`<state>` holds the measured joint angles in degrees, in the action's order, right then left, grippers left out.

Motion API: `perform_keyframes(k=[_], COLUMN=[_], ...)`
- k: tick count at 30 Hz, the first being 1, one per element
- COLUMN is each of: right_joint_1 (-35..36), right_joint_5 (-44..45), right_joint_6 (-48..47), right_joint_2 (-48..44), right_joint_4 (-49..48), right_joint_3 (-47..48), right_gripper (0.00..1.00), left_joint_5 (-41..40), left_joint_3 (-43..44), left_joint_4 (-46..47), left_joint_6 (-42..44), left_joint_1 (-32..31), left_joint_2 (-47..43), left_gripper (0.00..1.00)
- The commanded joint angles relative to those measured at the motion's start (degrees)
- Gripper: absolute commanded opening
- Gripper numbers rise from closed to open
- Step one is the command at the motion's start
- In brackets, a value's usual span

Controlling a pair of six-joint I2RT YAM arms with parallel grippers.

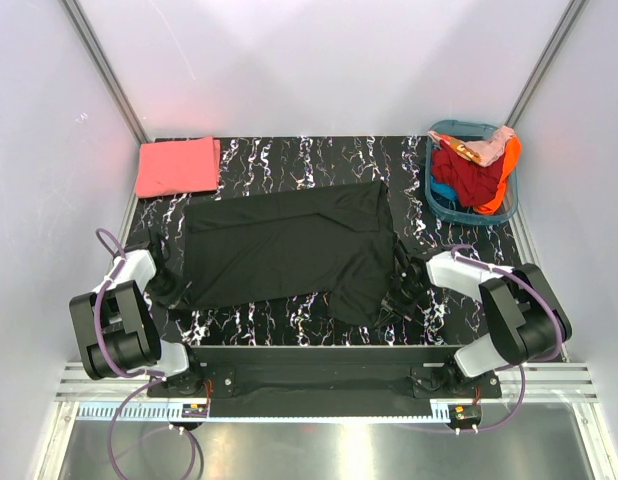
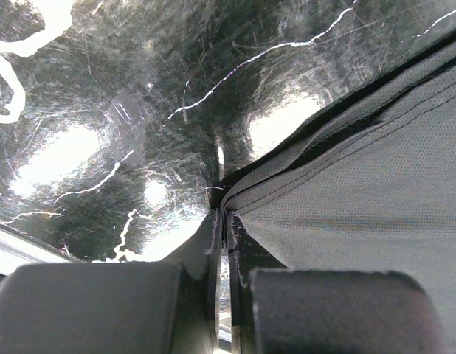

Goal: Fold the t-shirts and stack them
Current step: Fold the tshirt

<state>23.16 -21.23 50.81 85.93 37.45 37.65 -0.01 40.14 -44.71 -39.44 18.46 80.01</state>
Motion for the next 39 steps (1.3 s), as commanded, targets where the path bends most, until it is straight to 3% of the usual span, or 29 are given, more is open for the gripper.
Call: perform_keyframes(k=[1, 9, 13, 16, 26, 39], right_joint_1=[0.22, 0.31, 0.40, 0.31, -2.59, -8.74], right_joint_5=[9.11, 6.56, 1.56, 2.94, 3.83, 1.81], right_joint_6=[-2.19, -8.44, -9.85, -11.34, -16.44, -22.86], right_joint_2=[-1.37, -12.97, -14.83, -14.83, -5.43, 5.73], right_joint_4=[-1.68, 7.72, 8.69, 10.53, 12.90, 16.25], right_joint_3=[1.90, 5.85, 8.13, 11.47, 27.38, 43.64], right_gripper=[0.00, 0.00, 0.00, 0.00, 0.00, 0.00], left_joint_5=[-1.92, -2.89, -2.10, -1.48, -3.07, 1.33], left_joint_3=[-1.29, -1.38, -1.21, -0.51, 8.02, 16.89], left_joint_4=[4.46, 4.37, 4.46, 4.37, 0.94, -0.29], left_joint_6=[0.42, 0.33, 0.59, 1.47, 6.57, 7.71], left_joint_1=[0.09, 0.00, -0.70, -1.05, -1.23, -2.20], left_joint_2=[1.29, -1.78, -3.28, -4.24, -4.34, 0.93], left_gripper=[0.00, 0.00, 0.00, 0.00, 0.00, 0.01])
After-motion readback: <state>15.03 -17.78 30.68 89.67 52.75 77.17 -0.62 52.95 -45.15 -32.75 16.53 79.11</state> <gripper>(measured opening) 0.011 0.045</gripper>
